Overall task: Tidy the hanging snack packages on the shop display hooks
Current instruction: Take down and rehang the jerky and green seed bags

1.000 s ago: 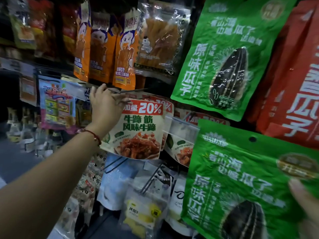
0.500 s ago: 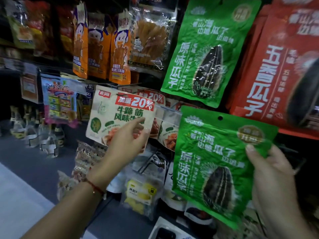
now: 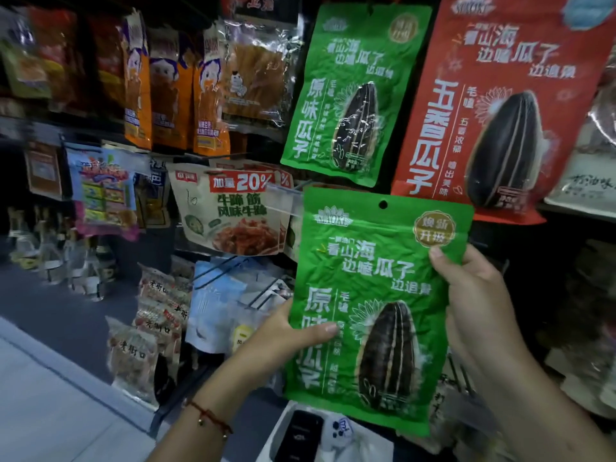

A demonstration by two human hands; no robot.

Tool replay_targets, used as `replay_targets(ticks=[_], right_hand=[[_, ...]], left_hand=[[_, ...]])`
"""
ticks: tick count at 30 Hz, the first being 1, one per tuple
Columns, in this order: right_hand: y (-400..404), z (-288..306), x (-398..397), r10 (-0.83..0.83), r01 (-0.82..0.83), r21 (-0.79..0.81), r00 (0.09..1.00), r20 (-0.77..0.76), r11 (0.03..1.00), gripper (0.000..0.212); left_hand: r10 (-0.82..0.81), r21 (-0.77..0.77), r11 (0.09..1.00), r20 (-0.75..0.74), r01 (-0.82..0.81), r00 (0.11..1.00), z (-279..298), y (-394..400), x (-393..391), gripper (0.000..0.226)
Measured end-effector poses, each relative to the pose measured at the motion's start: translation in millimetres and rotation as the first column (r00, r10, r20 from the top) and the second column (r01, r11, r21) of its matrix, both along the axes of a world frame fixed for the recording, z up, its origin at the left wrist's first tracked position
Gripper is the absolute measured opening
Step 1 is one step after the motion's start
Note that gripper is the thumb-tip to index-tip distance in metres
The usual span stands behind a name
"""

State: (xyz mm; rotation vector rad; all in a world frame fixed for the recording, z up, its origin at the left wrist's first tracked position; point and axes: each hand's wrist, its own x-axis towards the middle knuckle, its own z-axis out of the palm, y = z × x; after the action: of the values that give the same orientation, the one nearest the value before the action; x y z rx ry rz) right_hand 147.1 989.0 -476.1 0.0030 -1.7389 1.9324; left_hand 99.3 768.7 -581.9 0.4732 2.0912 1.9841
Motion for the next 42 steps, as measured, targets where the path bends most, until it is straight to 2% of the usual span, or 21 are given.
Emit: replay_targets(ticks=[4,7,9,10,12,15,20,23,25,26,28,30,32,33,38,42], right_hand=[[18,-12,7,0.007,-0.006,-0.008,0.990,0.144,1.000,0.020],[22,-21,14,0.028,-0.019,-0.040,0.971,0.237,0.999,0.016],[21,-26,19,0.057,-0.045,-0.053,0.962,0.266,0.998,0.022],[21,-28,21,0.073,-0.065,-0.041,0.959,0.272,0.997,0.028],[17,-29,26,0.108,-0.115,0.008,0.955,0.277,0.993,0.034],[8,-24,29,0.160,-0.181,0.061,0.953,0.258,0.982,0.026],[-12,5,18,0.228,-0.248,0.063,0.947,0.227,0.967,0.032],[-24,28,8,0.251,-0.280,0.114,0.942,0.222,0.953,0.028],[-32,45,3,0.269,-0.303,0.158,0.941,0.207,0.940,0.030],[-36,54,-2,0.274,-0.310,0.179,0.941,0.198,0.934,0.034],[-42,71,-9,0.279,-0.313,0.214,0.944,0.176,0.925,0.049],[-48,89,-18,0.264,-0.287,0.230,0.956,0.124,0.930,0.075],[-55,108,-24,0.239,-0.252,0.243,0.968,0.080,0.937,0.104],[-58,115,-27,0.233,-0.242,0.241,0.970,0.068,0.940,0.108],[-51,144,-33,0.209,-0.213,0.115,0.977,0.039,0.970,0.071],[-28,167,-25,0.144,-0.145,0.069,0.989,0.020,0.987,0.045]], left_hand=[[-0.035,-0.035,0.999,0.068,0.037,0.997,-2,9,20,0.085],[0.031,-0.082,0.996,0.100,-0.023,0.995,-11,13,28,0.102],[0.058,-0.074,0.996,0.115,-0.050,0.992,-15,12,31,0.108],[0.064,-0.068,0.996,0.125,-0.056,0.990,-15,9,32,0.104],[0.055,-0.025,0.998,0.115,-0.053,0.992,-12,5,35,0.081],[0.090,0.019,0.996,0.075,-0.091,0.993,-7,-7,37,0.057],[0.167,0.122,0.977,0.054,-0.172,0.984,6,-21,43,0.057],[0.214,0.199,0.955,0.050,-0.220,0.976,15,-27,44,0.057],[0.254,0.234,0.939,0.020,-0.251,0.967,24,-31,44,0.071],[0.267,0.242,0.935,0.000,-0.259,0.964,29,-31,43,0.077],[0.289,0.274,0.924,-0.036,-0.268,0.957,39,-32,41,0.073],[0.293,0.312,0.913,-0.046,-0.265,0.955,50,-31,39,0.071],[0.295,0.334,0.905,-0.045,-0.264,0.954,61,-31,35,0.084],[0.297,0.349,0.899,-0.044,-0.264,0.954,65,-32,34,0.089],[0.152,0.371,0.919,-0.021,-0.133,0.988,74,-43,26,0.126],[0.117,0.340,0.935,-0.043,-0.095,0.992,87,-23,23,0.136]])
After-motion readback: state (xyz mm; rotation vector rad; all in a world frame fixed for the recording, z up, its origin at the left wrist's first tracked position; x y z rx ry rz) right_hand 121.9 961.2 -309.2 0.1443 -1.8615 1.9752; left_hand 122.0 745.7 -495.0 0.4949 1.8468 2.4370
